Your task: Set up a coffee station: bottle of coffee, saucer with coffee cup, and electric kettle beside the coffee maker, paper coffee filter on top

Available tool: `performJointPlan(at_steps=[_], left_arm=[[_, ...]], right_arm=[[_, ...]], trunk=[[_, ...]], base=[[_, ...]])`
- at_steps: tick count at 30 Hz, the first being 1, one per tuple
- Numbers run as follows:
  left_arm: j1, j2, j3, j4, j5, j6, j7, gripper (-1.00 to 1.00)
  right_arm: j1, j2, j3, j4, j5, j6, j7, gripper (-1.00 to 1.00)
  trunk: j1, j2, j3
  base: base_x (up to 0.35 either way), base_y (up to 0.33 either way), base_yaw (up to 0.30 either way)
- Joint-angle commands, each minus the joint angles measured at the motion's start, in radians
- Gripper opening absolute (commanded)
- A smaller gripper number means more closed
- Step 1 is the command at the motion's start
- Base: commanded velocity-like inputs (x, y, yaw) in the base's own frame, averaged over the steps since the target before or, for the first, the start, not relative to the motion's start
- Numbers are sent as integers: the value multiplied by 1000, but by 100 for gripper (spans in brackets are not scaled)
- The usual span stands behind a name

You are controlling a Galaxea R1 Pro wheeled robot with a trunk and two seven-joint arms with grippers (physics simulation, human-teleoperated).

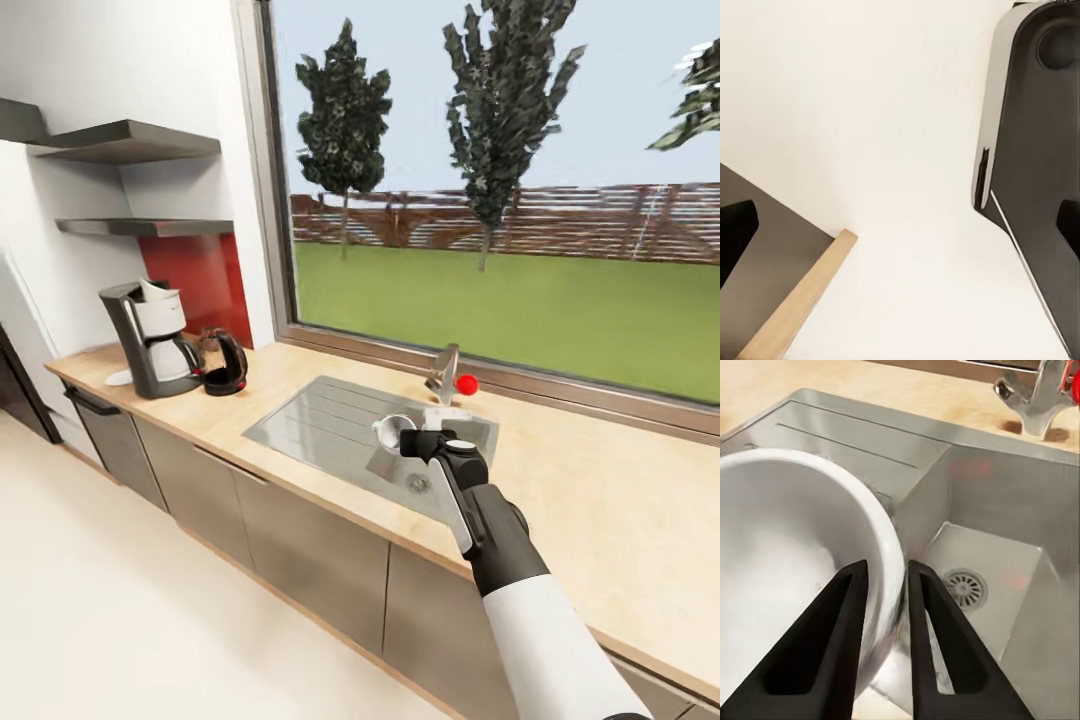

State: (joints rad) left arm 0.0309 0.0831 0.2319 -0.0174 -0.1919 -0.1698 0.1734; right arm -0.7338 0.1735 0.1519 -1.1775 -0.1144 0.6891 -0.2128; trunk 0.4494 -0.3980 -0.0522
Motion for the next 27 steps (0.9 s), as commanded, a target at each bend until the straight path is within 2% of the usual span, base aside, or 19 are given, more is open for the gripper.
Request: performJointPlan(at_steps=[1,13,17,27], left_arm=[[0,0,8,-1,-11,-2,3,100],[0,0,8,-1,-11,-2,3,100],[0,0,8,-1,-11,-2,3,100],[0,0,9,-1,-11,-2,3,100]], right_arm=[[-1,0,1,-1,-12,3,-8,-100],[-1,0,4,-1,-12,3,-8,-100],[-1,0,51,-1,-12,3,-8,-100],[-1,0,60,-1,-11,3,-8,-100]], trunk=[[1,-2,-1],[1,-2,5],[1,-2,4],[1,-2,0]], base=[[0,0,275],[0,0,276],[0,0,280],[0,0,280]])
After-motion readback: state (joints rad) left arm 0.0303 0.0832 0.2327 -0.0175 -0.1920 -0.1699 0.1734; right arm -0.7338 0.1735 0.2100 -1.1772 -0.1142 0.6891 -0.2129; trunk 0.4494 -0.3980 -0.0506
